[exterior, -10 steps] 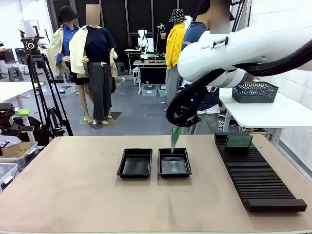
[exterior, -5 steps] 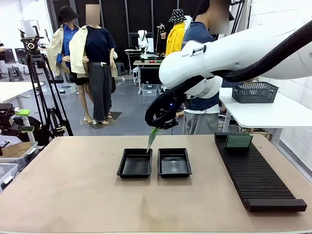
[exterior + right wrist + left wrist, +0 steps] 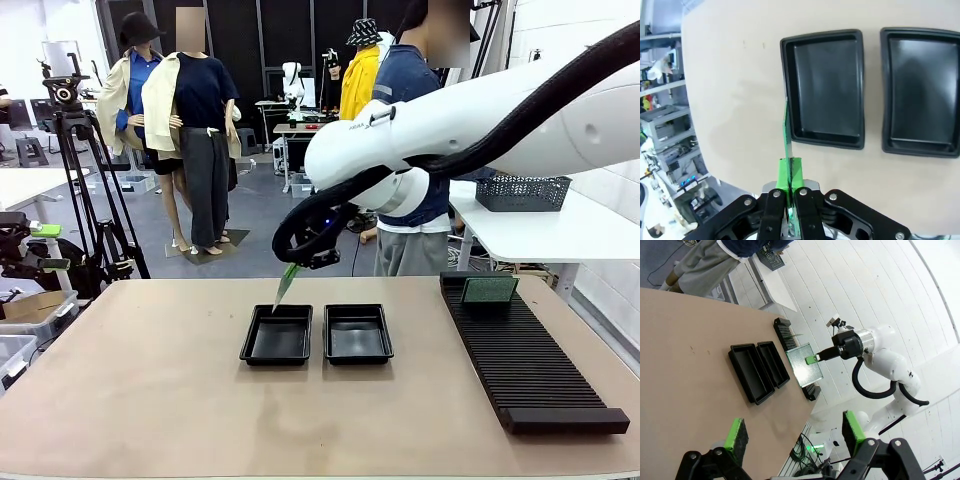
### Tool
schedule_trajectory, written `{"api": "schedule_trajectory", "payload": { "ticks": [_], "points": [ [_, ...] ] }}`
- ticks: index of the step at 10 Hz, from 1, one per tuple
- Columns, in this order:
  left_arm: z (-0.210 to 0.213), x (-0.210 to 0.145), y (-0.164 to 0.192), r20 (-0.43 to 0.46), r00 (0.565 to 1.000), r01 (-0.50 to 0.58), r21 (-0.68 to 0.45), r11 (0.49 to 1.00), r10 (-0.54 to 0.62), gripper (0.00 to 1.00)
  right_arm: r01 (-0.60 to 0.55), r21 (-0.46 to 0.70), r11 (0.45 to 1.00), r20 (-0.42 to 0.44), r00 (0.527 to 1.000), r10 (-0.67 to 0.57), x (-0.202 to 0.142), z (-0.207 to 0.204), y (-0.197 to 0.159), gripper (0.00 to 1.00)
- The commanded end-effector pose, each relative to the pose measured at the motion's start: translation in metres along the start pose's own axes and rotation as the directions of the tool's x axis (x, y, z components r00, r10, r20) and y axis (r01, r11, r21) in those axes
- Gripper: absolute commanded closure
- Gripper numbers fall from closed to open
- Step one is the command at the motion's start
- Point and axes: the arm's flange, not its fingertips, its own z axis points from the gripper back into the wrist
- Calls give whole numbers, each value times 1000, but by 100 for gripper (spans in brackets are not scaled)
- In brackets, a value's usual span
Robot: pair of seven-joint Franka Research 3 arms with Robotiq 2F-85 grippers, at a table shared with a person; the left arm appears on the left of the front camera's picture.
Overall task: Inspect and transfer BCBs to ESD trays.
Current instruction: Pick up the Blank PCB from the PCB Rack and place it in the left ESD tray.
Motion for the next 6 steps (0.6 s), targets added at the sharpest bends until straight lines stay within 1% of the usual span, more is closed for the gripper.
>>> {"api": "schedule_trajectory", "payload": {
  "ticks": [1,3,5,6],
  "points": [
    [1,1,-1,3,1000,1,3,1000,-1,0,11,61,998,8,1000,-11,10,-21,3,100],
    [1,1,-1,3,1000,1,3,1000,-1,0,37,71,997,-1,999,-37,22,-37,-6,100],
    [1,1,-1,3,1000,1,3,1000,-1,0,46,87,995,11,999,-47,32,-53,-18,100],
    [1,1,-1,3,1000,1,3,1000,-1,0,44,109,993,-8,999,-44,36,-62,-24,100]
  ]
}}
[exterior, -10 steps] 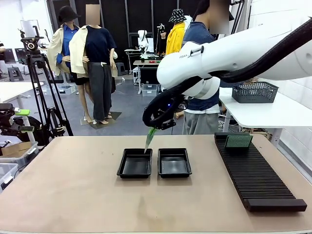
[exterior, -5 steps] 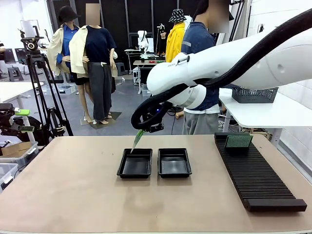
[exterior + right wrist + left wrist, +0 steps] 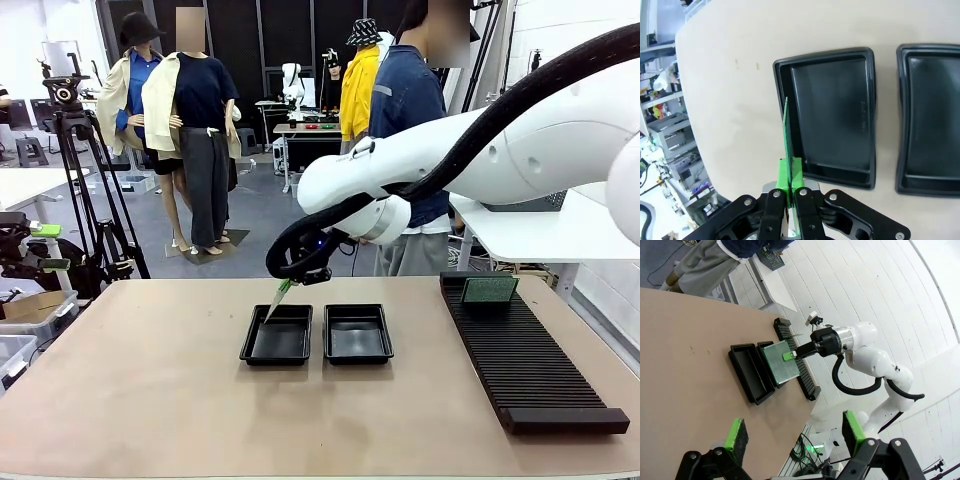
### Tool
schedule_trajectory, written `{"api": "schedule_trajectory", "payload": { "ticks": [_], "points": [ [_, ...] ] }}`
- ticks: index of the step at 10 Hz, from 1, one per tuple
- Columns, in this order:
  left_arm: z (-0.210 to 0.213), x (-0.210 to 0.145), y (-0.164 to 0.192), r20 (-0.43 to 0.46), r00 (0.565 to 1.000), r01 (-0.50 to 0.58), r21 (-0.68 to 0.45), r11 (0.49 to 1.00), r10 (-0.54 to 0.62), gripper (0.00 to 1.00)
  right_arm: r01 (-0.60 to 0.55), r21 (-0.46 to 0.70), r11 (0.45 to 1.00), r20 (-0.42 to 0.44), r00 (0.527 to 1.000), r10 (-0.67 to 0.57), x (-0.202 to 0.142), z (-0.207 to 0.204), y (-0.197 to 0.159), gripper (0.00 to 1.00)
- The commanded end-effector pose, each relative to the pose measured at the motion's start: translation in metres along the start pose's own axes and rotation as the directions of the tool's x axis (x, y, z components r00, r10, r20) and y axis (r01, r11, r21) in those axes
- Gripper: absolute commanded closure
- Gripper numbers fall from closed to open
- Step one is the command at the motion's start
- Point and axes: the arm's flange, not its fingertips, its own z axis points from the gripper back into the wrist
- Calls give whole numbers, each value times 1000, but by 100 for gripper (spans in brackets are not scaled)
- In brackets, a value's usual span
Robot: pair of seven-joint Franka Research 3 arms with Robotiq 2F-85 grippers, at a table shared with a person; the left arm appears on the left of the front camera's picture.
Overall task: Inspect and transfer BCBs to ESD trays.
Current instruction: Pick up the Blank PCB from the PCB Rack and place it in the left ESD tray.
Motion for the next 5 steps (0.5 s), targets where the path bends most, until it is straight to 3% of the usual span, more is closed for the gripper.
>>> {"api": "schedule_trajectory", "payload": {
  "ticks": [1,5],
  "points": [
    [1,1,-2,3,1000,1,3,1000,-1,0,-1,59,998,-14,1000,2,12,-12,-10,100],
    [1,1,-2,3,1000,1,3,1000,-1,0,-18,61,998,-58,998,21,29,-43,-27,100]
  ]
}}
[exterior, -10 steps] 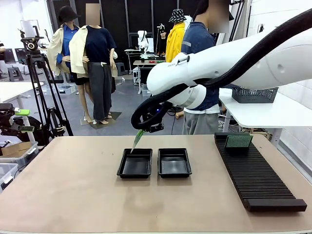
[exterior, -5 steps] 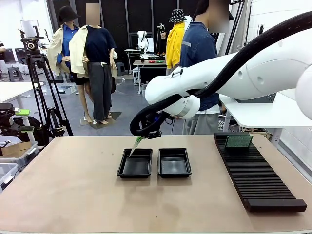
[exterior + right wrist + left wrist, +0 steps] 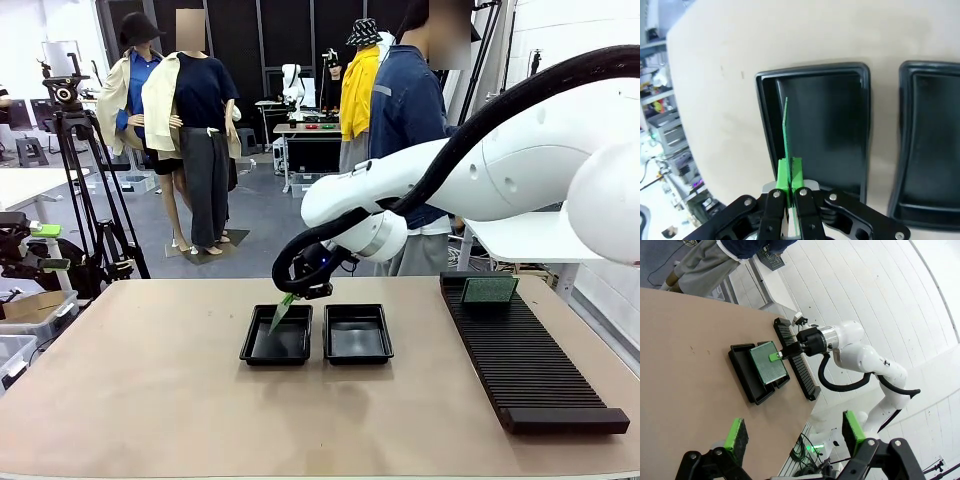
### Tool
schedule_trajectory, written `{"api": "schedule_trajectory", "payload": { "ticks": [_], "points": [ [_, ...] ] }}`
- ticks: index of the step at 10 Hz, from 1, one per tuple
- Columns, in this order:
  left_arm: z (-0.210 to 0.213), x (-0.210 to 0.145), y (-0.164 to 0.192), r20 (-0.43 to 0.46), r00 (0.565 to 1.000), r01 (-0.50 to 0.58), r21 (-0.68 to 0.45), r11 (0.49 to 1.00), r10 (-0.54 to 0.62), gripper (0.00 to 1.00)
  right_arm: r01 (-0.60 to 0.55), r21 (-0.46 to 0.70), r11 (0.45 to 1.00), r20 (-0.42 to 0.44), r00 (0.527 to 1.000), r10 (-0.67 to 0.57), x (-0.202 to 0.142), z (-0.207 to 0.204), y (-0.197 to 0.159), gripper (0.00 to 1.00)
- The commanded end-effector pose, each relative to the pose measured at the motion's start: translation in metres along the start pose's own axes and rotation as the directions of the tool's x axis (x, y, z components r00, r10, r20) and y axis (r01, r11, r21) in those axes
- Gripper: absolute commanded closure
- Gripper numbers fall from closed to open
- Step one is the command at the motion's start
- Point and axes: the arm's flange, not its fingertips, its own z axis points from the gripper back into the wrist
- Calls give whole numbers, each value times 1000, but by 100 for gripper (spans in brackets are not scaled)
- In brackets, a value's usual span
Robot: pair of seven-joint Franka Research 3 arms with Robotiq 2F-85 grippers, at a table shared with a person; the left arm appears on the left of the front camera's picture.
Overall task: Inspect and transfer BCBs to ESD trays.
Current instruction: Pick up the Blank PCB from the PCB Rack and place it in the left ESD tray.
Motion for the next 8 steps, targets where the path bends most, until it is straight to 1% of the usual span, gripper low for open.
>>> {"api": "schedule_trajectory", "payload": {
  "ticks": [1,8],
  "points": [
    [1,1,-2,3,1000,1,3,1000,-1,0,-3,53,999,-18,1000,4,12,-8,-2,100],
    [1,1,-2,3,1000,1,3,1000,-1,0,-1,48,999,-51,999,3,15,-35,-5,100]
  ]
}}
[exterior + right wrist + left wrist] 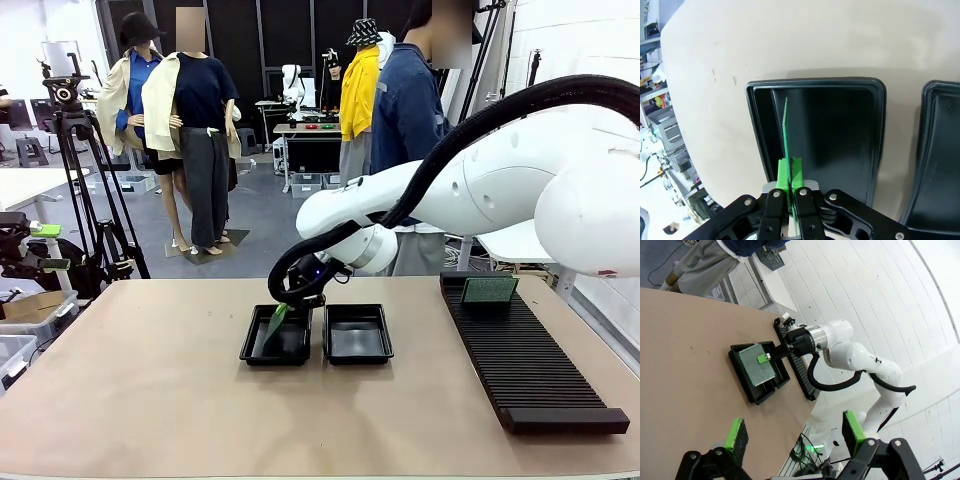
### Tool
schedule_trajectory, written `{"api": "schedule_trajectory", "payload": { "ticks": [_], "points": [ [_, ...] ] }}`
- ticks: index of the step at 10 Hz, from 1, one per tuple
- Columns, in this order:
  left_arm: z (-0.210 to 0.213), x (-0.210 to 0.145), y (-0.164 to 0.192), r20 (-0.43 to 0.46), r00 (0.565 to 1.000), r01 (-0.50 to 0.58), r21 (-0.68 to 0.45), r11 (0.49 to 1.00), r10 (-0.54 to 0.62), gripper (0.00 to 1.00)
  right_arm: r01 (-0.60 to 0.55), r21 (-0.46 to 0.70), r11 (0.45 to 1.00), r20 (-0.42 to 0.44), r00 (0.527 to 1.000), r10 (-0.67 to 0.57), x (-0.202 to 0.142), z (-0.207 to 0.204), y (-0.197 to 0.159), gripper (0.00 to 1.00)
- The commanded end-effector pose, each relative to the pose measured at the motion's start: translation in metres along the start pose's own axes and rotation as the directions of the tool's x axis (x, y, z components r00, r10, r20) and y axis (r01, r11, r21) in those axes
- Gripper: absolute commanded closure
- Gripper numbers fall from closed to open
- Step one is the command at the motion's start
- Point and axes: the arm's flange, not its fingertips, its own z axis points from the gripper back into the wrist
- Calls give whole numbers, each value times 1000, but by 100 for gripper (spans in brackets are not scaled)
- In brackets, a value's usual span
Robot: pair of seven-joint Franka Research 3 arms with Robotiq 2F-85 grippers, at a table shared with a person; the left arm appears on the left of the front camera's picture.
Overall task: Inspect and transfer BCBs to ESD trays.
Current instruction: Pick up the Blank PCB from the PCB Rack and place it in the left ESD tray.
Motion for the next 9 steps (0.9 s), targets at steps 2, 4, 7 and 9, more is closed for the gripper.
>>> {"api": "schedule_trajectory", "payload": {
  "ticks": [2,4,7,9],
  "points": [
    [1,1,-2,3,1000,1,3,1000,-1,0,0,0,1000,0,1000,0,0,0,0,100],
    [1,1,-2,3,1000,1,3,1000,-1,0,0,0,1000,0,1000,0,0,0,0,100],
    [1,1,-2,3,1000,1,3,1000,-1,0,0,0,1000,0,1000,0,0,0,0,100],
    [1,1,-2,3,1000,1,3,1000,-1,0,0,0,1000,0,1000,0,0,0,0,100]
  ]
}}
